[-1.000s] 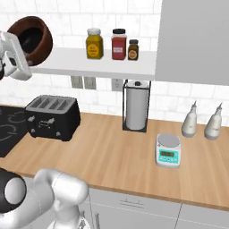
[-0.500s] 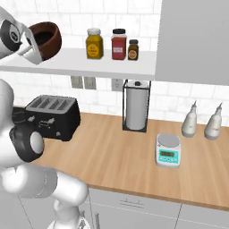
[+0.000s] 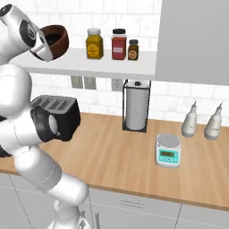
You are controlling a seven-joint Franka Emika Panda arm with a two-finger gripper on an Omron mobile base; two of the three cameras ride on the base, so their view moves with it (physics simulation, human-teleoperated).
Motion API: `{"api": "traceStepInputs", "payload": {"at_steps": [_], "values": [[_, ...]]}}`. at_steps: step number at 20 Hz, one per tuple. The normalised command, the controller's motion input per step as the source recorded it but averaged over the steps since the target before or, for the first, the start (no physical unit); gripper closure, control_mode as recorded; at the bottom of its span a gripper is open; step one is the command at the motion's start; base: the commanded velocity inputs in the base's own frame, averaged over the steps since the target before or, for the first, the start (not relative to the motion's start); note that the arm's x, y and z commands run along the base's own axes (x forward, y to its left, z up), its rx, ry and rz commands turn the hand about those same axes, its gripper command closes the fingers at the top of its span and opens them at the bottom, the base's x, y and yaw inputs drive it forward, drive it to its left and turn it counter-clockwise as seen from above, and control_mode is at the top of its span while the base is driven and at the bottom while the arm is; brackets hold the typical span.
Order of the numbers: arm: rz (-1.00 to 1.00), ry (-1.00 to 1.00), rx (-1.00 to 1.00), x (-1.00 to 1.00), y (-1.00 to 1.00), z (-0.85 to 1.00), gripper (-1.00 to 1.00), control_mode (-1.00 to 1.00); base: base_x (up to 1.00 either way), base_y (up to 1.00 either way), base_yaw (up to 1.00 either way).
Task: Pick up the bowls on the counter and stack them on top of one another in the open cabinet. Place the smaller bowl on top of the larger bowl.
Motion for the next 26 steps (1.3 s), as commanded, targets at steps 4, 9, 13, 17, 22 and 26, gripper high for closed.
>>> {"api": "traceStepInputs", "payload": {"at_steps": [4, 9, 13, 17, 22, 26], "values": [[-0.01, -0.04, 0.0, 0.9, -0.01, -0.11, -1.0, -1.0, 0.0, 0.0, 0.0], [0.0, -0.04, 0.0, 0.05, 0.0, -0.03, -1.0, -1.0, 0.0, 0.0, 0.0], [0.0, -0.28, 0.0, -1.0, 0.0, -0.2, -1.0, -1.0, 0.0, 0.0, 0.0], [0.0, -0.33, 0.0, -1.0, 0.0, -0.91, -1.0, -1.0, 0.0, 0.0, 0.0], [0.0, -0.2, 0.0, -1.0, -0.01, -1.0, -1.0, -1.0, 0.0, 0.0, 0.0], [0.0, -0.05, -0.01, -1.0, -0.13, -1.0, -1.0, -1.0, 0.0, 0.0, 0.0]]}}
